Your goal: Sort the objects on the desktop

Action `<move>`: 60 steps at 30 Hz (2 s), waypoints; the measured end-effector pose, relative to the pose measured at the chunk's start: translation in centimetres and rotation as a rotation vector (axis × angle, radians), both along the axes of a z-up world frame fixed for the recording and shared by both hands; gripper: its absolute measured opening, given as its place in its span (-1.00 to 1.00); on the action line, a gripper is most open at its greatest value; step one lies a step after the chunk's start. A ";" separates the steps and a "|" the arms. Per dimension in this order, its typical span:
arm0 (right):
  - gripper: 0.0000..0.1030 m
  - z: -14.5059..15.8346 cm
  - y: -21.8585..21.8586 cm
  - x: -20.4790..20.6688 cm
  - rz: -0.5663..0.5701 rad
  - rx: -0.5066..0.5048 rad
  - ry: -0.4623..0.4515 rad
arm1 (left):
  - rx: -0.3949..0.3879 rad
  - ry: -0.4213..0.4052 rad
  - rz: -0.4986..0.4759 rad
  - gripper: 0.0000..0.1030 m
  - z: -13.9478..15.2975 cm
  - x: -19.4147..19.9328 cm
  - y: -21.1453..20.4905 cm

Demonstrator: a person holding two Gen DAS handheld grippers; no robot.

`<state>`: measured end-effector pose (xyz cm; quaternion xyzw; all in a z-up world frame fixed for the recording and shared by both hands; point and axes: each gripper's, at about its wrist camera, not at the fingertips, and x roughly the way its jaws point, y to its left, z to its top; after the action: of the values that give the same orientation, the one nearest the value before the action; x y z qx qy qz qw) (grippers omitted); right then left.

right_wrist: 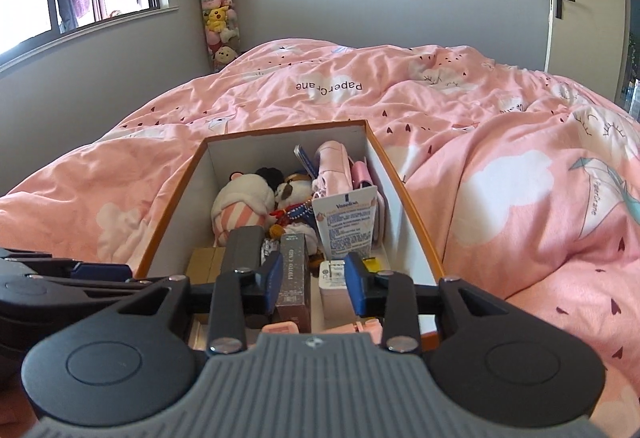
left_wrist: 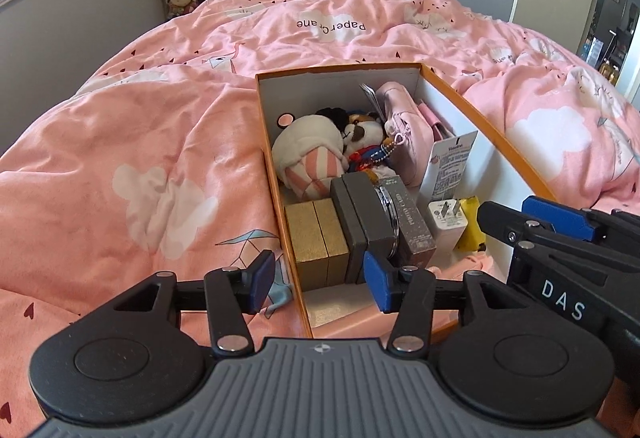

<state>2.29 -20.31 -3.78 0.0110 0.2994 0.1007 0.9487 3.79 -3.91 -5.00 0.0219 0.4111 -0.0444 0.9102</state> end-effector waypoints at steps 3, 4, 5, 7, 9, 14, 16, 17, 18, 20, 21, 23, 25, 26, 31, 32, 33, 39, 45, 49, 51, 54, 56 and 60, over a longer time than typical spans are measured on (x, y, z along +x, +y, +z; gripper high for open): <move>-0.22 -0.5 -0.2 0.0 -0.001 0.005 0.007 | 0.012 0.013 0.007 0.13 -0.6 0.1 -0.2; -0.22 -0.7 -0.2 0.0 -0.001 0.005 0.008 | 0.012 0.019 0.009 0.13 -0.7 0.1 -0.2; -0.22 -0.7 -0.2 0.0 0.000 0.009 0.009 | 0.012 0.023 0.010 0.13 -0.9 0.1 -0.2; -0.22 -0.9 -0.1 0.0 -0.001 0.008 0.006 | 0.013 0.028 0.011 0.13 -1.1 0.1 -0.3; -0.21 -1.0 0.1 -0.1 0.005 -0.003 -0.001 | 0.018 0.034 0.011 0.13 -1.4 0.1 -0.4; -0.19 -1.4 0.3 -0.7 0.007 -0.014 -0.019 | 0.038 0.046 0.012 0.13 -1.8 0.1 -0.7; -0.16 -1.6 0.0 -0.7 0.000 0.002 -0.012 | 0.037 0.048 0.014 0.14 -2.0 0.1 -0.8; -0.11 -1.7 -0.2 -0.7 -0.006 0.009 -0.010 | 0.040 0.046 0.017 0.14 -2.0 0.0 -0.8; -0.10 -1.8 -0.3 -0.8 -0.012 0.014 -0.008 | 0.043 0.044 0.020 0.15 -2.0 0.0 -0.8; -0.10 -2.0 -0.5 -0.7 -0.008 0.025 -0.003 | 0.047 0.042 0.023 0.15 -2.1 0.0 -0.9; -0.10 -2.1 -0.5 -0.8 -0.007 0.027 -0.001 | 0.049 0.044 0.023 0.16 -2.2 0.0 -1.0; -0.10 -2.2 -0.7 -0.7 -0.004 0.034 0.000 | 0.044 0.050 0.026 0.16 -2.3 0.1 -1.0; -0.10 -2.4 -0.8 -0.7 0.002 0.043 -0.001 | 0.033 0.052 0.034 0.18 -2.5 0.1 -0.9; -0.10 -2.5 -0.8 -0.7 0.005 0.044 -0.002 | 0.031 0.053 0.038 0.20 -2.5 0.1 -0.8; -0.09 -2.8 -0.8 -0.6 0.018 0.050 0.004 | 0.021 0.061 0.054 0.28 -2.7 0.1 -0.5; -0.09 -2.8 -0.8 -0.6 0.020 0.051 0.005 | 0.020 0.060 0.056 0.29 -2.8 0.1 -0.5; -0.09 -2.8 -0.8 -0.6 0.021 0.051 0.005 | 0.018 0.059 0.058 0.30 -2.8 0.1 -0.5; -0.09 -2.8 -0.6 -0.5 0.025 0.032 0.004 | 0.005 0.056 0.065 0.33 -2.9 0.0 -0.3; -0.09 -2.8 -0.5 -0.5 0.023 0.016 0.005 | -0.004 0.058 0.064 0.34 -3.0 0.1 -0.1; -0.09 -2.9 -0.4 -0.5 0.023 0.007 0.005 | -0.003 0.057 0.063 0.34 -3.0 0.1 -0.1; -0.09 -2.9 -0.4 -0.5 0.023 0.007 0.005 | -0.003 0.057 0.063 0.34 -3.0 0.1 -0.1; -0.09 -2.9 -0.4 -0.5 0.022 0.006 0.005 | -0.003 0.058 0.063 0.34 -3.0 0.1 -0.1; -0.09 -2.9 -0.3 -0.5 0.021 0.005 0.004 | -0.003 0.057 0.064 0.34 -3.0 0.1 -0.1; -0.09 -2.9 -0.2 -0.5 0.016 -0.004 0.004 | -0.003 0.057 0.063 0.34 -3.0 0.1 -0.1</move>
<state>1.78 -20.56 -6.66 0.0069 0.3018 0.1077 0.9472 3.89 -3.99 -7.96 0.0062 0.4374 -0.0170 0.8991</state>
